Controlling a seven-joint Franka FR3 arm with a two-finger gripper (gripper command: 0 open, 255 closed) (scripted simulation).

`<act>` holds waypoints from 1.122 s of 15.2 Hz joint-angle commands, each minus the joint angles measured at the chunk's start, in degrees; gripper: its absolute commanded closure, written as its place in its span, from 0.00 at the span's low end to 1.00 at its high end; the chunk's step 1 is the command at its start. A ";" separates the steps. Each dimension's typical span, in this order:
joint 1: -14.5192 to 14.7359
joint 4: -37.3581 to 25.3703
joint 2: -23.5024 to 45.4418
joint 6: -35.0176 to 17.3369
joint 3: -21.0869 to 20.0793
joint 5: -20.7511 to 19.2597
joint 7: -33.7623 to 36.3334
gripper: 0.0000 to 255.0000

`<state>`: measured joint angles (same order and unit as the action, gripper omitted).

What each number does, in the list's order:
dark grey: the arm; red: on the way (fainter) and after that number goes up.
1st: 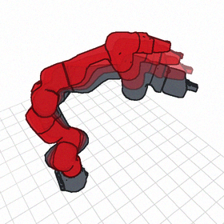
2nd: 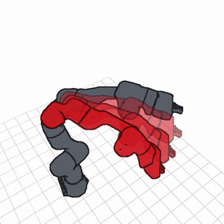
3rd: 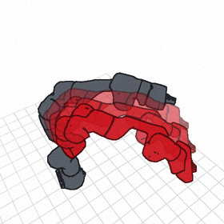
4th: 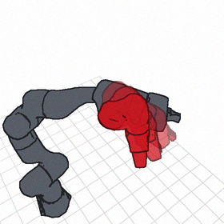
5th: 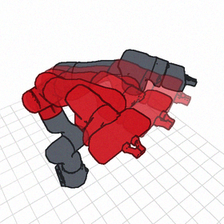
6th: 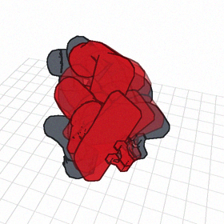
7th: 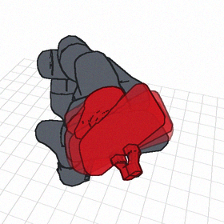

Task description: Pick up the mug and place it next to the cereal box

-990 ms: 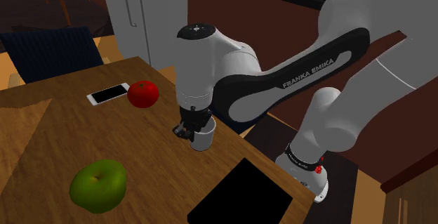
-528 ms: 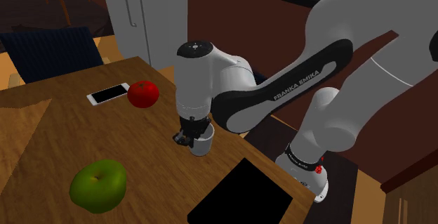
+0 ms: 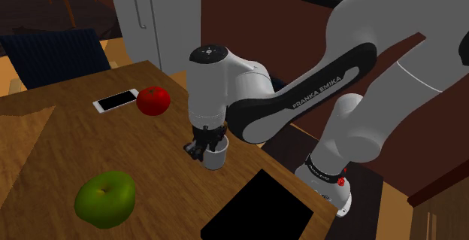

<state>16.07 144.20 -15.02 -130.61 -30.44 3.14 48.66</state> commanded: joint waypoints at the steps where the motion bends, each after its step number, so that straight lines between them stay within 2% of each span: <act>1: 0.00 0.00 0.00 0.00 0.00 0.00 0.00 0.00; 5: 0.00 0.00 0.00 0.00 0.00 0.00 0.00 0.00; 9: 0.90 -4.09 -4.47 8.19 1.27 1.82 -1.54 0.00; 17: 0.92 -4.09 -4.46 8.19 1.28 1.81 -1.54 0.00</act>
